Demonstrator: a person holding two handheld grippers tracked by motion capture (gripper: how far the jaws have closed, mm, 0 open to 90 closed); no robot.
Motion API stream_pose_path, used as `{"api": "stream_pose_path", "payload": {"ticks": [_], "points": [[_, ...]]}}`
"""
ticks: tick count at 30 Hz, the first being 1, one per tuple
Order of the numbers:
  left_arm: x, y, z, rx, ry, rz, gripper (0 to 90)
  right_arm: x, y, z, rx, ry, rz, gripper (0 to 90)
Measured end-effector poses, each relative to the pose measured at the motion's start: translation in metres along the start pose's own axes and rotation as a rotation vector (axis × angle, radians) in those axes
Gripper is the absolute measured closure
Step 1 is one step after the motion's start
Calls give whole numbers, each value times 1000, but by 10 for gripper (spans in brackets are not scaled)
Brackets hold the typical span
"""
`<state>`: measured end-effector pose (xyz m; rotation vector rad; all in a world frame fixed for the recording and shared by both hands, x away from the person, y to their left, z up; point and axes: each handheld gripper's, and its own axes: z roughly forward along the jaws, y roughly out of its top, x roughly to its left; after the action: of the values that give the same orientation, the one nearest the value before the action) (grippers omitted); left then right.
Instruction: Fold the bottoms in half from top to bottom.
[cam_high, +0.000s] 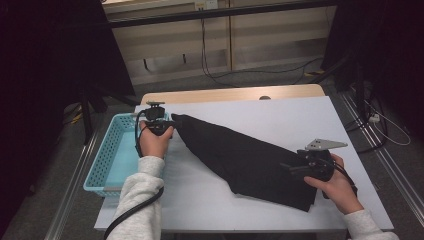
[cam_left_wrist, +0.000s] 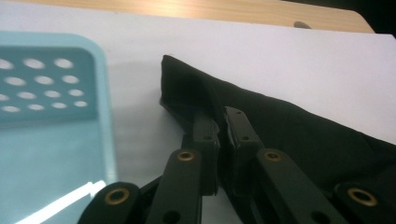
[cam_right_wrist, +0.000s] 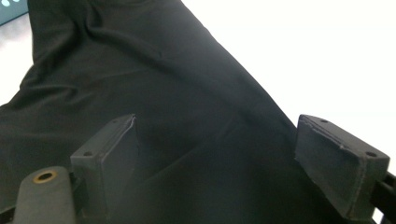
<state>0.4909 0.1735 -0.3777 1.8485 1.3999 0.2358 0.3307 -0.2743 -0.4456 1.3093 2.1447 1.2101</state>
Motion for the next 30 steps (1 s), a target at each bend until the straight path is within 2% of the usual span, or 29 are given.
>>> {"api": "stream_pose_path", "payload": {"ticks": [6,8,10,12,14,15,17,21,26,28,30], "points": [[0,3,-4,-12,3,5,843,-1,1,0,-2,-3,1,137],[2,4,-4,-4,-3,2,843,-1,1,0,-3,-5,-1,137],[7,4,-6,-7,-2,-22,843,0,1,0,1,0,-2,136],[11,6,-10,-12,19,-14,843,1,0,1,4,4,0,136],[15,8,-15,-22,26,-23,843,1,0,0,0,-4,-9,140],[17,8,-16,-14,31,-13,843,1,0,0,-7,-7,-11,140],[17,7,-13,4,18,-20,843,-1,1,-2,-15,-3,1,138],[7,4,-7,10,-11,-10,843,-1,1,0,-1,8,6,128],[-12,-3,2,27,-56,37,843,-1,0,-1,4,7,1,125],[-19,-9,6,33,-84,53,843,0,1,-3,0,2,2,123],[-24,-14,11,39,-117,52,843,0,1,-5,-7,2,4,123]]}}
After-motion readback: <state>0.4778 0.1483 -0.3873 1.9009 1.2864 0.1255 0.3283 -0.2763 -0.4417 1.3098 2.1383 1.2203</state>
